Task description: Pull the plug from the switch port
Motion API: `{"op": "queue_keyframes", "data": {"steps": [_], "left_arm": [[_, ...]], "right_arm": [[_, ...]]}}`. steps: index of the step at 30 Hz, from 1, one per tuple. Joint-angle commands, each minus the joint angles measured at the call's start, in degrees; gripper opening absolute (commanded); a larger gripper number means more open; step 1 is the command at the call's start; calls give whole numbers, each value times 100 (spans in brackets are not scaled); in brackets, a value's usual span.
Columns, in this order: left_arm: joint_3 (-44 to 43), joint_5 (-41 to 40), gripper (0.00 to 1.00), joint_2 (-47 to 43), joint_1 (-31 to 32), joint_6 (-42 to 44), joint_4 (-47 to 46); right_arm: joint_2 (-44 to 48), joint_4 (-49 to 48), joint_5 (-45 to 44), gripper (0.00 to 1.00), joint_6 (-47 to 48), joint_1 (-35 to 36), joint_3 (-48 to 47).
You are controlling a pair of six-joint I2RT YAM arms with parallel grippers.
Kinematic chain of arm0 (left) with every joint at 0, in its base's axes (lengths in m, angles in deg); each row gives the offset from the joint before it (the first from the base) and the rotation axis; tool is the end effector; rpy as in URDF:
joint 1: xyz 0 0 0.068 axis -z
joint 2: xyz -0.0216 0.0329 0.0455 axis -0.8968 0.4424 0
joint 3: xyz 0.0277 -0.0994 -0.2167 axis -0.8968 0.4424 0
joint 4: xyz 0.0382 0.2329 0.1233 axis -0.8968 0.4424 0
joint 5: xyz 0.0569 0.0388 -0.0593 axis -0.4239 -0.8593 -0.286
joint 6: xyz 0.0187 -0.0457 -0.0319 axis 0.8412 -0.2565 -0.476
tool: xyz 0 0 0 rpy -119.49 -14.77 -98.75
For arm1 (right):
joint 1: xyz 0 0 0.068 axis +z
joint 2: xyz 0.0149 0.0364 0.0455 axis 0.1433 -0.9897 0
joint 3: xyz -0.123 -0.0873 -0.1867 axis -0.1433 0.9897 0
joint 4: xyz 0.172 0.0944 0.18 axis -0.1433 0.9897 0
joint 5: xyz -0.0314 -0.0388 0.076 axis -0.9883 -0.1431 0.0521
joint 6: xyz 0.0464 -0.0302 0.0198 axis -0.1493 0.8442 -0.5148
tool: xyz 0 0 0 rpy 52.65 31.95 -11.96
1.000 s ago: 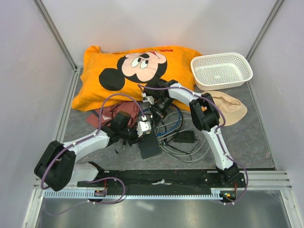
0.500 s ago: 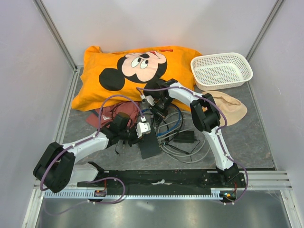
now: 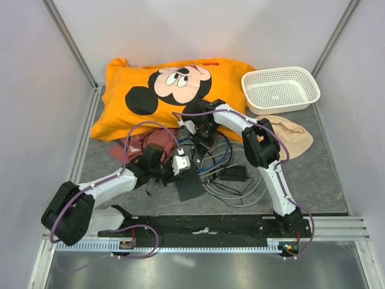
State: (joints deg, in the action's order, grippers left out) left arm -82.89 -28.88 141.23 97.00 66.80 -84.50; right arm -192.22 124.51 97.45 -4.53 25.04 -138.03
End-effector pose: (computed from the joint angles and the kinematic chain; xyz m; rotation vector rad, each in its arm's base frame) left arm 0.1908 -0.1516 0.1221 1.4532 1.8348 -0.6707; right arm 0.3542 0.2642 0.1165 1.5228 -2.4952 -1.0186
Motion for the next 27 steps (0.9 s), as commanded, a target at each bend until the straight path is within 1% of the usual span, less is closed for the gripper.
{"op": "queue_keyframes", "data": {"steps": [1,6,9,11,14,19,20,21,24,27], "left_arm": [[331,-444,2,131,41,77,441],[358,-444,2,78,41,16,388],[366,-444,2,34,32,-72,353],[393,-444,2,17,32,-81,318],[419,-470,2,-18,41,-73,317],[437,-496,2,-36,32,-81,291],[437,-488,2,-45,32,-90,282],[446,-488,2,-54,32,-90,291],[463,-549,2,-71,41,-38,282],[455,-576,2,-98,23,-2,309]], "right_arm": [[511,-353,-1527,0,330,-190,206],[1188,-705,-1685,0,4,-383,461],[1443,-906,-2054,0,-66,-418,689],[1514,-1004,-2413,0,-84,-427,873],[1532,-1127,-2695,0,-119,-436,1032],[1357,-1268,-3004,1,-365,-436,997],[1321,-1268,-3022,4,-400,-436,928],[1286,-1250,-2996,12,-427,-436,901],[1373,-1259,-2803,18,-479,-445,778],[1549,-1259,-2600,21,-506,-436,672]]}}
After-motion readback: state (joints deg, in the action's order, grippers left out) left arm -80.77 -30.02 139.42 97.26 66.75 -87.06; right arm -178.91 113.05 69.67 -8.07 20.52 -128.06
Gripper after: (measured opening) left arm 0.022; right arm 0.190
